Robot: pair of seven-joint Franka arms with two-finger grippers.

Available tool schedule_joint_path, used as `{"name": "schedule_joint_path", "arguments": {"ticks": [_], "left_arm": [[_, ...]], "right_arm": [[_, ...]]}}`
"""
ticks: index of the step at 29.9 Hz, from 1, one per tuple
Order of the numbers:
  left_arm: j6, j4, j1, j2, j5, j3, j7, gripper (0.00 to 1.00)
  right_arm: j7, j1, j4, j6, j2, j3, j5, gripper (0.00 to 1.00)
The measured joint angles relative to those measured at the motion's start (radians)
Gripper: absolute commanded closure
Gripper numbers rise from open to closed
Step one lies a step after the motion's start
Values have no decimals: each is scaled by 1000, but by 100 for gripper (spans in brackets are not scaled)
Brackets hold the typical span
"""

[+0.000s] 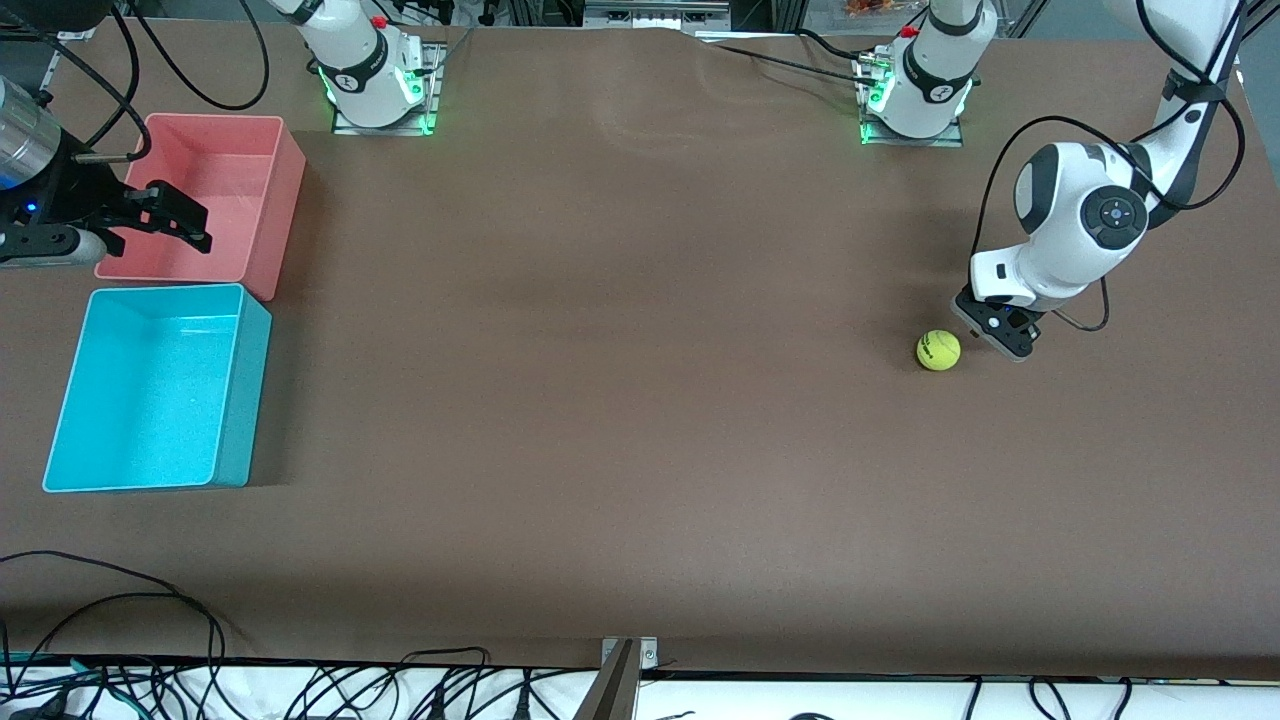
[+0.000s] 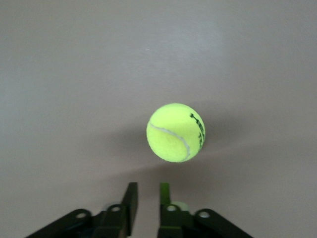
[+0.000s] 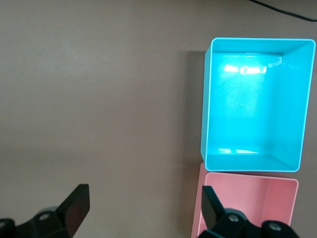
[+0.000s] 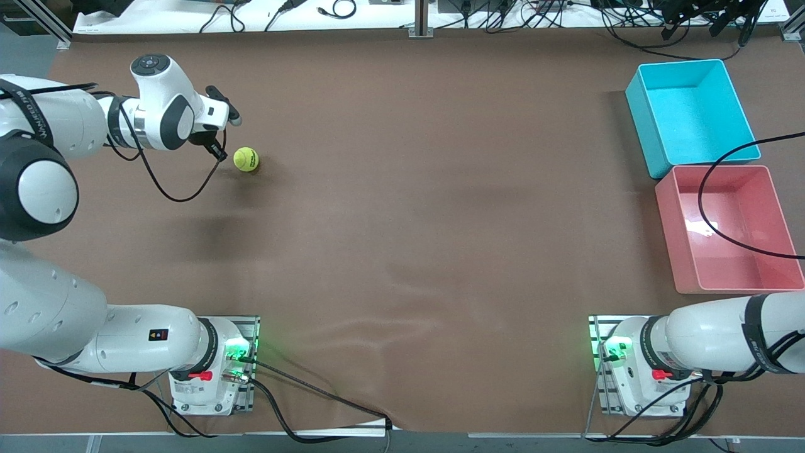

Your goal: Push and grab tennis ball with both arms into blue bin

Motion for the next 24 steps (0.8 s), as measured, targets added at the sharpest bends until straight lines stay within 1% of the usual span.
{"name": "schedule_joint_path", "arguments": {"ticks": [7,15,24], "left_arm": [[50,1,13,40,0,0,142,100],[85,12,35,64,-2,0,300,100],[133,34,48,114,-76,0,467,100]], "right_arm": [[0,0,0,0,0,0,0,0],[0,0,0,0,0,0,0,0],[0,0,0,0,0,0,0,0]]}}
